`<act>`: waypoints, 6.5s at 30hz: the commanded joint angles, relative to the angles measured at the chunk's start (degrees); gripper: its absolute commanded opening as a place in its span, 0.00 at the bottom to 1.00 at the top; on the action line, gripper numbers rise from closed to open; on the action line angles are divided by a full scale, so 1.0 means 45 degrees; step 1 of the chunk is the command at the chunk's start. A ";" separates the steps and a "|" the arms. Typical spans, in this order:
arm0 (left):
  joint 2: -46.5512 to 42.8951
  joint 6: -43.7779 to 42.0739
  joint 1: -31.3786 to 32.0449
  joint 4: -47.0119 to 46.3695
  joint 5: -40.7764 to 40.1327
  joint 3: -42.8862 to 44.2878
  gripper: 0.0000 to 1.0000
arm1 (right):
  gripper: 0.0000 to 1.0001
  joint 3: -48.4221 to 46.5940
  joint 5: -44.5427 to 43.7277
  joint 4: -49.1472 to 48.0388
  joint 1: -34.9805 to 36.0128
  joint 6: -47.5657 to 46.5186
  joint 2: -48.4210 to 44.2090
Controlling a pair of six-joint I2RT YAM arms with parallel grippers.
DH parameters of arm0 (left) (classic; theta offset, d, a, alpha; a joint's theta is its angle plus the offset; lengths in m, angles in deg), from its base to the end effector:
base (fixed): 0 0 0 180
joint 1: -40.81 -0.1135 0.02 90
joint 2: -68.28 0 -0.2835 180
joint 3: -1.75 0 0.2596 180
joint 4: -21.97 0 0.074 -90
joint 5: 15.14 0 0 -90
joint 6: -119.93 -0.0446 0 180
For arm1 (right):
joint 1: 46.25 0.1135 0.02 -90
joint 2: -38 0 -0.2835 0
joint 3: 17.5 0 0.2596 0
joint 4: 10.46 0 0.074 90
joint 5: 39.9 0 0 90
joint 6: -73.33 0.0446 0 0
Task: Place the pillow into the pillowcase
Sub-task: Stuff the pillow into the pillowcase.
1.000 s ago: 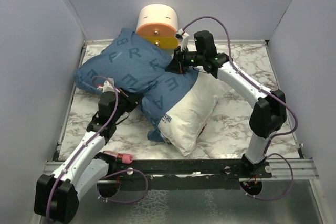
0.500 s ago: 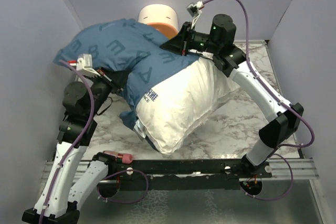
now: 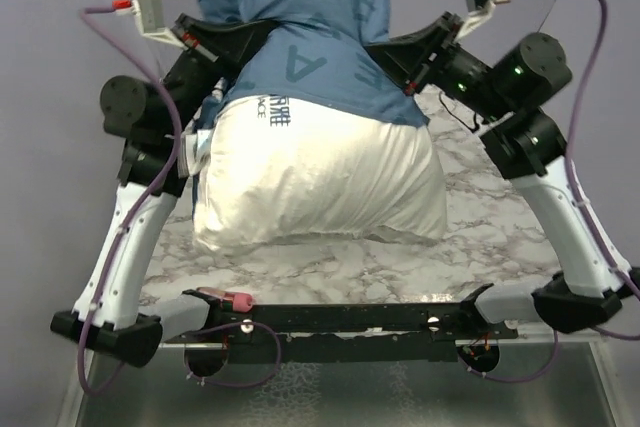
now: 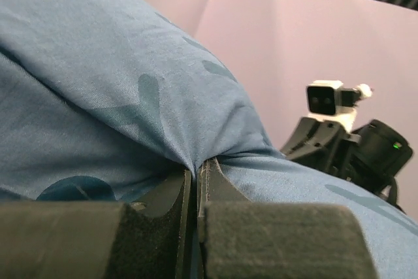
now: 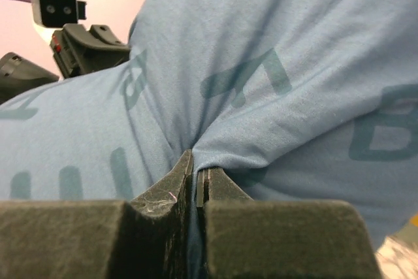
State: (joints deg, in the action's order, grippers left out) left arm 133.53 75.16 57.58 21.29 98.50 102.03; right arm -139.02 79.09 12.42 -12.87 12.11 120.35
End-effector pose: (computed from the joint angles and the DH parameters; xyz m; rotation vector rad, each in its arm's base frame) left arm 0.1932 -0.0769 0.5870 0.1491 1.0647 -1.1784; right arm 0.2319 0.1787 0.5901 -0.5209 1.3342 1.2323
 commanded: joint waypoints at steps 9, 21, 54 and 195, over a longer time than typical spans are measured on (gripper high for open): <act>0.6681 -0.0627 0.4351 -0.0956 0.1668 0.2180 0.00 | 0.01 0.6080 -0.6457 0.1217 0.0979 -0.1314 -0.7197; 1.0393 -0.2871 0.2804 0.5442 -0.1646 0.4561 0.52 | 0.73 1.1541 -1.1786 0.4142 0.0979 -0.1047 -0.9810; -0.3117 0.0029 0.0497 0.7355 -0.0316 -0.6017 0.76 | 0.01 0.3165 -0.7079 0.8403 -0.1011 -0.7153 0.1686; 0.3964 0.2055 0.4280 -0.7159 0.1730 -1.1215 0.35 | 0.01 0.5249 -0.3602 0.7416 0.1858 -0.2077 -0.0473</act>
State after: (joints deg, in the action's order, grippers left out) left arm 151.30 85.45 76.51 -2.73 104.16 50.86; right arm -114.22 45.69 57.80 -4.98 -0.46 119.04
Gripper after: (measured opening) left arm 0.357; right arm 0.029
